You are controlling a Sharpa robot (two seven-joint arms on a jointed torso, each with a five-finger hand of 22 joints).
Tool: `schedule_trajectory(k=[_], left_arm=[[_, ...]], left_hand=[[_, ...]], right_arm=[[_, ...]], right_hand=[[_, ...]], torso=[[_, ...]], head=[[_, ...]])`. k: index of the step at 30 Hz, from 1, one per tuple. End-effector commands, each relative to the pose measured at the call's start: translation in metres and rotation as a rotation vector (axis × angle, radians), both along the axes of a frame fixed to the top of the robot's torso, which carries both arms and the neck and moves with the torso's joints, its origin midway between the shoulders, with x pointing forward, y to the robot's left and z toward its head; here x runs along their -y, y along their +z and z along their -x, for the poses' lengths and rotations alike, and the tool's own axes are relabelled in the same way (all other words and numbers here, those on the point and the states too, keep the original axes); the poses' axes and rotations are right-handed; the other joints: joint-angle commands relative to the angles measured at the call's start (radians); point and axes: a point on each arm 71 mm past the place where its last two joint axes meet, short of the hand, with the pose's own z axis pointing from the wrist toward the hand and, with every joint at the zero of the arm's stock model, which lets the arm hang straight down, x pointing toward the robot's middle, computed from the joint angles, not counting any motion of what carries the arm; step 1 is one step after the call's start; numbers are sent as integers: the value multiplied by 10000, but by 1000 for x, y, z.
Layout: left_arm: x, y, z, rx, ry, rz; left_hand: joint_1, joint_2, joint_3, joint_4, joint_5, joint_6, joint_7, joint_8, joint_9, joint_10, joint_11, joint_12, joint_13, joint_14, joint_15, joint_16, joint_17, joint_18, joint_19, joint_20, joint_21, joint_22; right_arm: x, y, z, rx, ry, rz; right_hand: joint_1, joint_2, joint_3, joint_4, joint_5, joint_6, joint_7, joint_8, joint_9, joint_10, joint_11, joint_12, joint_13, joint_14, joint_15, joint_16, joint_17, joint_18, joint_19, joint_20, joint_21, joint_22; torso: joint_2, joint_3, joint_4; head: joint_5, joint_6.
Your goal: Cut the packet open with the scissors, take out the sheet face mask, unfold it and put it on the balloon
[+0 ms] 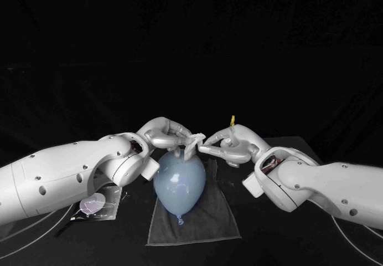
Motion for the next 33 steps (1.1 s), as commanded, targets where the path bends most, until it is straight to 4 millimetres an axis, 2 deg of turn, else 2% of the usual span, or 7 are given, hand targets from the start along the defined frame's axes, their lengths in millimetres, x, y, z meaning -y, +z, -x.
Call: schedule_trajectory(k=[1,12,27,29,33], left_arm=[[2,1,1,-5,-42,93],[4,1,1,-35,-100,116],[7,1,3,-67,-248,159],[7,1,3,-78,-281,176],[8,1,4,-89,-329,200]], left_hand=[[-66,57,32,-36,35,72,-8,157,43,70,-18,66,10,94,9,48,18,179,-20,-36,69,13],[-84,53,46,-53,36,76,-9,160,41,72,-18,68,10,95,8,49,18,179,-21,-37,75,17],[-115,45,75,-91,38,84,-10,166,36,72,-21,71,10,99,6,50,20,179,-23,-39,89,25],[-115,45,75,-91,38,84,-10,166,36,72,-21,71,10,99,6,50,20,179,-23,-39,89,25],[-134,39,85,-109,38,90,-9,170,34,76,-24,74,11,101,5,51,20,179,-25,-40,96,29]], right_arm=[[0,0,-5,191,-381,-239],[-9,-2,-12,231,-530,-346],[-16,-4,-19,264,-600,-341],[-16,-5,-20,273,-650,-342],[-17,-5,-21,280,-738,-341]], right_hand=[[96,21,-70,-1,71,-79,4,-53,-17,159,41,18,933,579,-2,11,1638,-66,-21,34,-27,-39],[19,-26,-230,109,68,-154,75,-175,-56,82,111,-117,840,526,64,-71,1552,-23,-163,92,-203,-206],[-175,-105,-746,436,40,-211,132,-296,-49,-78,177,-373,666,413,135,-221,1397,48,-395,177,-493,-454],[-154,-35,-781,483,47,-177,122,-285,-35,-62,170,-339,693,426,133,-195,1423,40,-368,180,-458,-411],[350,442,-601,425,34,-12,41,-227,15,-11,99,-259,753,460,79,-140,1473,20,-275,154,-355,-290]], torso=[[2,-8,-4],[4,-4,-4],[1,-1,-12],[0,-2,-9],[-1,-3,-5]], head=[[2,5],[7,-4],[-11,-2],[-17,2],[-26,10]])
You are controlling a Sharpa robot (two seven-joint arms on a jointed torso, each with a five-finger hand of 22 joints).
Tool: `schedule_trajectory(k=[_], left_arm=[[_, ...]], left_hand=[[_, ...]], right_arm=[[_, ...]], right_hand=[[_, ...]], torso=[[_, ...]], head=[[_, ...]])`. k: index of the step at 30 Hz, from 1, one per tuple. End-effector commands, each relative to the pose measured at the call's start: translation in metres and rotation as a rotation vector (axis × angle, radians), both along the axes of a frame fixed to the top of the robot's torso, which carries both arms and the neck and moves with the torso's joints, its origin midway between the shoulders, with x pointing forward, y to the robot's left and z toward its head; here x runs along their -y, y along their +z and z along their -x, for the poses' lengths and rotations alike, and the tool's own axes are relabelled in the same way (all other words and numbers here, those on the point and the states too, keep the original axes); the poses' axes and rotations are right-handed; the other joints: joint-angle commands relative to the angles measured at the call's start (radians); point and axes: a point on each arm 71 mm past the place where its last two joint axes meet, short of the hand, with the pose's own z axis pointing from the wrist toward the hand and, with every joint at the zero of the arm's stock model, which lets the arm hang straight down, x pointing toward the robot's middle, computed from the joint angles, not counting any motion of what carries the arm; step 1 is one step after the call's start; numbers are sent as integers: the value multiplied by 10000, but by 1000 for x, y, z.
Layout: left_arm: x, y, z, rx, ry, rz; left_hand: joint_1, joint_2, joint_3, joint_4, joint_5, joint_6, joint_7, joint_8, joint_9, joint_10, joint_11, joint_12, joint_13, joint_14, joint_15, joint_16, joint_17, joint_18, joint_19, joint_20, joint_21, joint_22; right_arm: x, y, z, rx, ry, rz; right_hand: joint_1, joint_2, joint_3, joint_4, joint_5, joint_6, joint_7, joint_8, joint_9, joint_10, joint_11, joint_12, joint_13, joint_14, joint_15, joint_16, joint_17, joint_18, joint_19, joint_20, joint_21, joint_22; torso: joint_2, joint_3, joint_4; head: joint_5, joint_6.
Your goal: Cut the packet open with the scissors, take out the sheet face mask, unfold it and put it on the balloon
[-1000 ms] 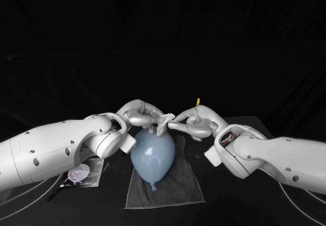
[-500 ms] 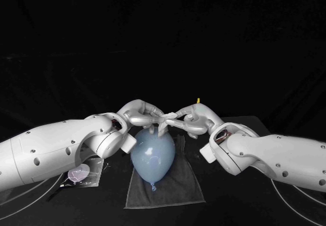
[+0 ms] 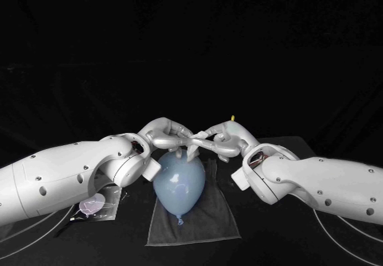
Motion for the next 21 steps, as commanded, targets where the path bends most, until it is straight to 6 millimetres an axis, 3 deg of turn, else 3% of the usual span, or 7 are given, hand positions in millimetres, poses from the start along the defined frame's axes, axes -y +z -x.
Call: schedule_trajectory(k=[1,5,7,11,14,15,21], left_arm=[[3,1,2,-12,-217,129],[3,1,2,-4,-215,139],[3,1,1,2,-197,139],[1,1,0,11,-115,141],[0,1,0,10,-51,143],[0,1,-1,8,-25,143],[-3,1,-3,-15,163,156]], left_hand=[[-6,119,20,-43,45,66,-22,167,34,72,-24,36,17,66,-32,60,15,133,-26,-41,57,19],[-6,119,20,-43,45,66,-22,167,34,72,-24,36,17,66,-32,60,15,133,-26,-41,57,19],[-16,116,28,-56,45,70,-22,169,32,74,-27,37,17,67,-33,60,15,133,-27,-41,61,21],[-16,116,28,-56,45,70,-22,169,32,74,-27,37,17,67,-33,60,15,133,-27,-41,61,21],[-16,116,28,-56,45,70,-22,169,32,74,-27,37,17,67,-33,60,15,133,-27,-41,61,21],[-16,116,28,-56,45,70,-22,169,32,74,-27,37,17,67,-33,60,15,133,-27,-41,61,21],[-31,116,36,-64,44,73,-22,171,30,76,-27,39,17,66,-34,59,11,133,-28,-42,66,24]], right_arm=[[0,1,-1,117,-166,-47],[0,1,-2,213,-194,-87],[1,2,-2,271,-188,-112],[1,3,-1,376,-103,-167],[2,3,0,409,-60,-209],[2,3,1,417,-53,-226],[7,4,0,456,-129,-244]], right_hand=[[443,559,324,-126,-14,150,-111,63,34,59,-79,106,777,468,-23,68,1482,80,80,-6,113,83],[1731,1373,1530,-916,-14,301,-288,162,121,147,-244,223,873,536,-200,167,1580,24,264,-172,338,331],[1933,1456,1944,-1182,-9,324,-286,209,169,184,-249,273,914,559,-219,202,1617,1,320,-199,411,413],[1496,1190,3246,-1710,-40,376,-249,386,358,252,-212,316,961,598,-189,253,1670,-35,399,-198,540,574],[1168,1053,3729,-1857,-20,367,-240,451,438,266,-224,309,963,602,-187,255,1672,-38,409,-199,564,615],[709,885,4355,-2065,-2,342,-229,549,564,285,-236,304,973,608,-203,259,1678,-33,410,-209,578,655],[564,833,4537,-2140,-16,347,-258,597,617,293,-235,307,979,609,-198,259,1678,-42,415,-206,586,673]], torso=[[-4,-2,5],[-2,-5,2],[-2,-5,-1],[-1,2,2],[-1,6,-1],[-1,6,-1],[-5,4,-4]], head=[[-7,8],[-7,5],[-3,8],[-2,21],[-4,20],[-4,20],[11,19]])
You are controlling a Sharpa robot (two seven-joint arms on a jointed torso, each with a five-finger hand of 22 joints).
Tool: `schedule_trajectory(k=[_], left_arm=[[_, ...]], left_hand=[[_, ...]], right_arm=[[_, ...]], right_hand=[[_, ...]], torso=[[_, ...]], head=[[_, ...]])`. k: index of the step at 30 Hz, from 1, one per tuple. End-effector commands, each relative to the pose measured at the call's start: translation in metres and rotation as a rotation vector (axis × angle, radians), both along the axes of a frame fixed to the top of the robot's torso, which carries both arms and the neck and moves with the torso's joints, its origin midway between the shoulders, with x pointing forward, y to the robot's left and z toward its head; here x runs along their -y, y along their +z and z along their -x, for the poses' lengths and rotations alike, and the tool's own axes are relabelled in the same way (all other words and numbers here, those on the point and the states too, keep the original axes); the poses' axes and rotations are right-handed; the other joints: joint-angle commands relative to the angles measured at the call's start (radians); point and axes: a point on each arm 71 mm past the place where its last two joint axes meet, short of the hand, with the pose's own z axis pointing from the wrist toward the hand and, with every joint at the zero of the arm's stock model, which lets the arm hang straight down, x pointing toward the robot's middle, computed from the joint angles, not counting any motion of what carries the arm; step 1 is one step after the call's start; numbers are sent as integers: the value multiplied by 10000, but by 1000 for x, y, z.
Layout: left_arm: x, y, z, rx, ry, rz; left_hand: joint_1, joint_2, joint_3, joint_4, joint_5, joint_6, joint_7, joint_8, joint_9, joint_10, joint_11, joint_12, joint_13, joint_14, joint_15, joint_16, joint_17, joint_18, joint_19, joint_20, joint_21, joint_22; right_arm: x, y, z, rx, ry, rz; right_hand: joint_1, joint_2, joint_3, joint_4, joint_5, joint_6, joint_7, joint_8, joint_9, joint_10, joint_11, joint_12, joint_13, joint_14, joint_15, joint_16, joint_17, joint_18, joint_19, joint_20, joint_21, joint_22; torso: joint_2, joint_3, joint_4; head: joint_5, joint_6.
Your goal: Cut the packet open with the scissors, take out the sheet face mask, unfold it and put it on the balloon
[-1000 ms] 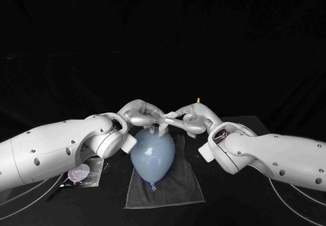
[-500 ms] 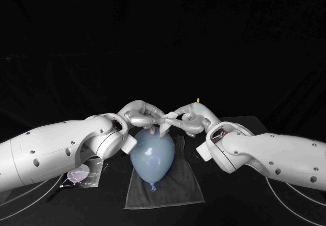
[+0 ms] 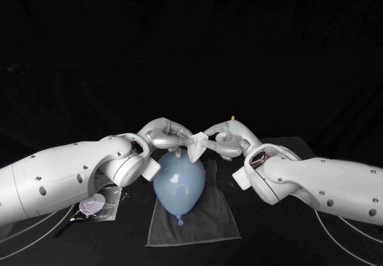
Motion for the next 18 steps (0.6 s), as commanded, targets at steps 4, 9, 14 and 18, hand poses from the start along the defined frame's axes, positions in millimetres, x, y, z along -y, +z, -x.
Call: schedule_trajectory(k=[4,9,14,18], left_arm=[[-5,1,-3,-32,298,172],[-14,0,-4,-249,703,393],[-19,0,-5,-433,1003,605],[-20,1,-5,-484,1096,698]], left_hand=[[-7,122,13,-39,33,58,-1,172,29,29,-8,42,9,67,-35,60,5,154,-29,-42,37,15],[-19,120,19,-46,34,60,-2,174,28,30,-7,43,9,64,-35,58,-1,154,-29,-43,41,17],[-25,117,22,-52,34,61,-2,175,27,31,-6,44,9,85,-35,70,32,154,-28,-43,44,18],[-25,117,22,-52,34,61,-2,175,27,31,-6,44,9,85,-35,70,32,154,-28,-43,44,18]], right_arm=[[10,1,-2,204,-187,-69],[20,0,-4,108,-371,6],[25,0,-3,41,-424,48],[27,1,-4,80,-513,74]], right_hand=[[-270,-48,183,-48,21,67,-15,280,328,204,-38,31,1010,604,-49,42,1683,51,64,26,36,12],[-314,-61,237,-73,21,66,-18,294,345,204,-40,26,1008,604,-50,41,1682,50,67,25,41,20],[-343,-70,277,-92,21,67,-21,305,357,204,-42,21,1007,602,-52,37,1678,53,61,24,33,14],[-376,-79,330,-120,21,71,-24,320,373,203,-45,16,1005,601,-54,35,1676,55,55,22,24,9]], torso=[[-2,5,-2],[4,4,-6],[6,4,-10],[-4,1,4]], head=[[12,-3],[9,5],[-9,-9],[-8,-7]])
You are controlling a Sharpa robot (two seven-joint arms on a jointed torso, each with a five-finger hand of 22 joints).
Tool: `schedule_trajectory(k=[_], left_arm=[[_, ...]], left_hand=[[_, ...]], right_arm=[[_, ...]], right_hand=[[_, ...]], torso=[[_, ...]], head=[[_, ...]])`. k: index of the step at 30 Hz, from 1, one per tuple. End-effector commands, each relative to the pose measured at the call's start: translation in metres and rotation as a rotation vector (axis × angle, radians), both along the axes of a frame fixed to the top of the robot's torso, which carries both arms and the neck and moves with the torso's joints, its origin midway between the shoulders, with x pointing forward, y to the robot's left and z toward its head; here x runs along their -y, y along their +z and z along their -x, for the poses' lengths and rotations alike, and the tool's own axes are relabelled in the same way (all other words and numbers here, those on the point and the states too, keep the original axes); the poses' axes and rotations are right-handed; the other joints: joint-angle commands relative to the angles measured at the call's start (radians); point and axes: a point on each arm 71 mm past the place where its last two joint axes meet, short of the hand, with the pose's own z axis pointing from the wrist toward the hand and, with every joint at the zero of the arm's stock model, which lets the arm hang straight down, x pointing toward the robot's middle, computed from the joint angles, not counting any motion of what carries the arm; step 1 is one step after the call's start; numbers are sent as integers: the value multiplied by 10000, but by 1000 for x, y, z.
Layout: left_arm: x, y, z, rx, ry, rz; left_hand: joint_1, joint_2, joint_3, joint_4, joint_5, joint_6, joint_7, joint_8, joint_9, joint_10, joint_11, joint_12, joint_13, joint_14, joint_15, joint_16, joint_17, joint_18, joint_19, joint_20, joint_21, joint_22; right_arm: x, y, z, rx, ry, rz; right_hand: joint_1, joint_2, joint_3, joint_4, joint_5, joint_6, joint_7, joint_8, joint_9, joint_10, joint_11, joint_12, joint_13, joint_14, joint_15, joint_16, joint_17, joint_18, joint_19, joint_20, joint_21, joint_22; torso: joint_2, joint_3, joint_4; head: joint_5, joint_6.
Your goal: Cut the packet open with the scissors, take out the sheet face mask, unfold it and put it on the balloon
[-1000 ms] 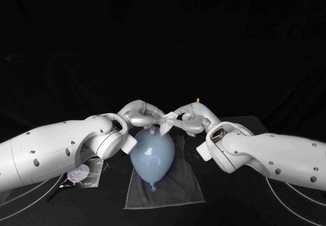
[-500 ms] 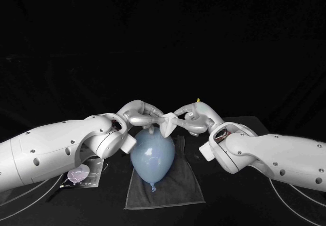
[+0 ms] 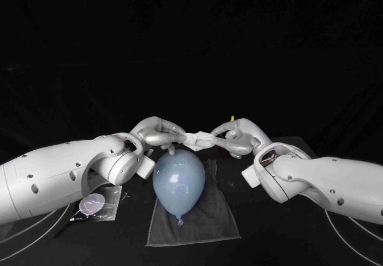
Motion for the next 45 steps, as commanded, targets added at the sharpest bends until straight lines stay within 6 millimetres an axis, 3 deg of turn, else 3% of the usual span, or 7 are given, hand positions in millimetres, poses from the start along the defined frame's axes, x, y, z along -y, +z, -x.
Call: schedule_trajectory(k=[1,26,34,41,44,45], left_arm=[[-1,1,0,-129,310,372],[-7,2,-1,-256,1000,770],[-5,3,0,-325,1131,1003],[-4,3,1,-408,1158,1153],[-3,3,1,-432,1160,1238],[-3,3,1,-432,1158,1260]], left_hand=[[-13,82,23,-53,40,72,-5,175,27,32,-8,45,12,48,1,30,8,166,-29,-44,45,8],[-57,72,56,-94,42,79,-8,183,20,35,-10,49,11,53,-1,33,5,167,-24,-46,66,19],[-64,71,64,-102,42,82,-8,185,19,36,-11,49,11,51,-1,32,1,167,-24,-46,70,21],[-73,73,79,-116,41,85,-10,188,17,37,-13,50,10,47,-2,29,-5,167,-24,-47,75,24],[-78,74,85,-119,41,85,-9,188,16,35,-13,49,9,23,-3,15,-45,167,-24,-47,77,25],[-78,74,85,-119,41,85,-9,188,16,35,-13,49,9,23,-3,15,-45,167,-24,-47,77,25]], right_arm=[[2,2,-1,78,-33,11],[23,12,-10,574,-1664,-818],[21,9,-8,-1,-1605,-1008],[16,5,-5,-581,-1355,-1027],[14,0,-3,-1068,-1119,-935],[13,-2,-2,-1244,-1035,-891]], right_hand=[[-108,34,63,8,19,80,-12,282,369,187,-29,19,972,602,-55,53,1668,59,56,22,25,-3],[-239,-6,269,-106,19,57,-12,314,418,174,-33,-44,934,589,-64,23,1635,78,17,13,-35,-55],[-573,-99,363,-99,22,-42,12,311,464,30,-7,-403,688,487,-37,-166,1443,145,-191,32,-320,-320],[-1185,-147,352,154,42,-193,33,254,479,-129,19,-801,419,361,-8,-393,1217,230,-451,66,-705,-659],[-1820,-396,102,456,52,-402,155,66,396,-422,133,-1395,18,130,96,-770,846,344,-861,144,-1286,-1181],[-2264,-643,-196,706,179,-571,270,-79,326,-638,230,-1815,-268,-49,173,-1048,573,409,-1123,198,-1651,-1509]], torso=[[-7,-1,13],[-6,1,5],[-5,-4,4],[-5,-5,9],[-3,-5,9],[-3,-5,9]], head=[[-9,-7],[-13,52],[-38,102],[-51,128],[-48,130],[-48,130]])
